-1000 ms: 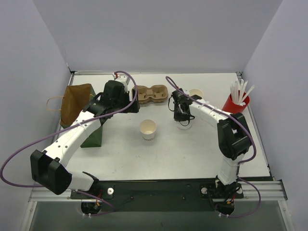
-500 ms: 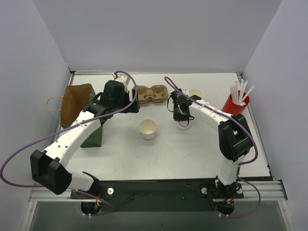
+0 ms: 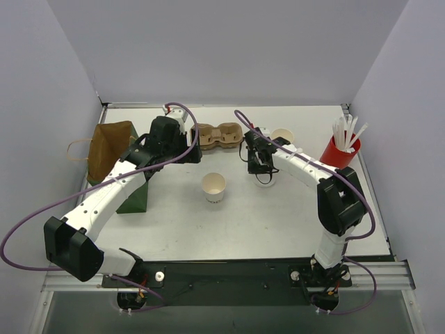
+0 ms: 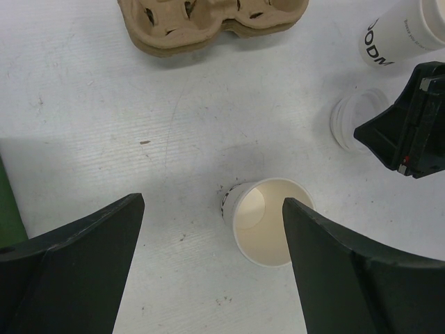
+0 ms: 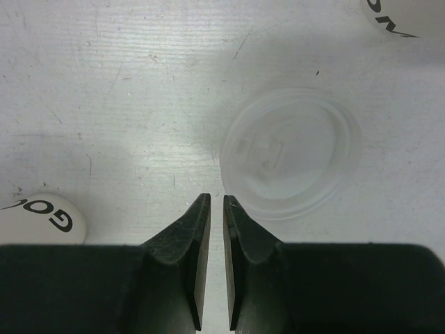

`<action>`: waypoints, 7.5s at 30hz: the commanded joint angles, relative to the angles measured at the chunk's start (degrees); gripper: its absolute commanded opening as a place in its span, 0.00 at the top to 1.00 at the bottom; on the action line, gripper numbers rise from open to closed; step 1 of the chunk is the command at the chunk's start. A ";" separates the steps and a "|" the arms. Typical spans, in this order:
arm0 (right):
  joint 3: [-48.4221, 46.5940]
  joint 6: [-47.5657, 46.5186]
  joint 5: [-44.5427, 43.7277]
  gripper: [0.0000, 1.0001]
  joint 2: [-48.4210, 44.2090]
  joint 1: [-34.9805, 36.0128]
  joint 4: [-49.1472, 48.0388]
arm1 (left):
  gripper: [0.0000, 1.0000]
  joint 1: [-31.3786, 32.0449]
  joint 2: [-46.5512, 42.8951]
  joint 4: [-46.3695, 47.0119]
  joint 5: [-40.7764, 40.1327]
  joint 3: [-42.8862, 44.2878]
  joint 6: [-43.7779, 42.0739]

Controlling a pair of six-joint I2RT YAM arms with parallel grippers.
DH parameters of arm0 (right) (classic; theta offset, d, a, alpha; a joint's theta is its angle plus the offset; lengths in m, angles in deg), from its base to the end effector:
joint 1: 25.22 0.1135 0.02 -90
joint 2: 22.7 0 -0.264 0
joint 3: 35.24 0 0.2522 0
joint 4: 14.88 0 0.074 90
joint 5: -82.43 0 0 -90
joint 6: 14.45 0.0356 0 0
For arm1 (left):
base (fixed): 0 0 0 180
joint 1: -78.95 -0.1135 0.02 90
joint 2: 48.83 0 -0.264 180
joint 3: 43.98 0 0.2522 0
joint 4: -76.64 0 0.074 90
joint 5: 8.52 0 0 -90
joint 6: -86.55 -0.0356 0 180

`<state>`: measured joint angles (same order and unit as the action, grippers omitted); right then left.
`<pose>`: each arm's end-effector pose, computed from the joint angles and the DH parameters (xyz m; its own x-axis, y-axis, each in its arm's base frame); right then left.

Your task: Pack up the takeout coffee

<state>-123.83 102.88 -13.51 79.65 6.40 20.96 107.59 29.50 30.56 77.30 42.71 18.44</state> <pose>0.3360 0.2026 0.2281 -0.7893 0.0503 -0.6120 -0.1148 0.9670 0.2275 0.2669 -0.1428 0.3417 -0.6576 -0.0645 -0.7506 0.1964 0.9472 -0.2535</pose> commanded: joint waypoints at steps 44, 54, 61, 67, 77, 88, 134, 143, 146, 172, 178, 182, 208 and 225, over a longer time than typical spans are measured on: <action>-1.81 -0.52 -3.29 1.00 -0.21 -1.12 3.05 | 0.08 -0.52 -0.98 3.40 0.14 -0.15 0.96; -3.04 -1.40 -5.23 1.00 -3.64 -1.03 5.51 | 0.08 -0.52 -0.80 3.84 0.76 -0.24 1.22; -5.24 -1.41 -2.96 1.00 -7.16 -1.73 7.00 | 0.08 -0.52 -0.37 5.33 2.95 -1.03 1.75; -9.71 1.49 7.76 1.00 -10.59 -4.10 7.01 | 0.08 -1.22 -0.01 10.51 9.54 -2.70 4.39; -12.45 12.11 30.97 1.00 -12.17 -8.32 -2.65 | 0.03 -2.98 -0.28 21.32 22.62 -4.54 9.04; -7.97 25.66 48.20 1.00 -12.70 -9.29 -19.97 | 0.03 -7.45 1.48 39.15 37.39 -8.67 18.08; 0.56 49.48 65.35 1.00 -12.61 -11.23 -56.10 | 0.03 -12.38 9.57 58.59 59.29 -3.67 33.83; 0.65 49.31 65.44 1.00 -12.26 -11.31 -55.66 | 0.03 -12.21 10.09 62.11 59.91 -3.32 36.73; 0.56 49.40 65.35 1.00 -12.17 -11.14 -55.66 | 0.03 -11.95 10.01 60.44 59.64 -2.96 35.50; 0.21 47.64 65.08 1.00 -11.82 -10.52 -53.29 | 0.03 -10.54 11.50 58.95 58.59 -1.91 34.62; -0.06 46.76 65.00 1.00 -11.73 -10.26 -52.32 | 0.06 -10.45 11.76 58.77 58.33 -1.65 34.62; -0.14 46.41 64.91 1.00 -11.73 -10.08 -51.71 | 0.10 -10.28 11.68 58.77 58.15 -1.65 34.62; -3.39 28.84 56.13 0.69 -17.53 -10.87 -28.61 | 0.29 -9.75 9.13 46.92 56.83 -0.59 26.03; -2.34 10.46 30.46 0.69 -24.47 -12.19 -3.19 | 0.28 0.09 4.64 -6.87 25.13 10.92 -7.29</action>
<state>-126.37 116.76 21.42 56.92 -5.78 15.15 103.13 36.21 39.50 116.97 49.94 21.74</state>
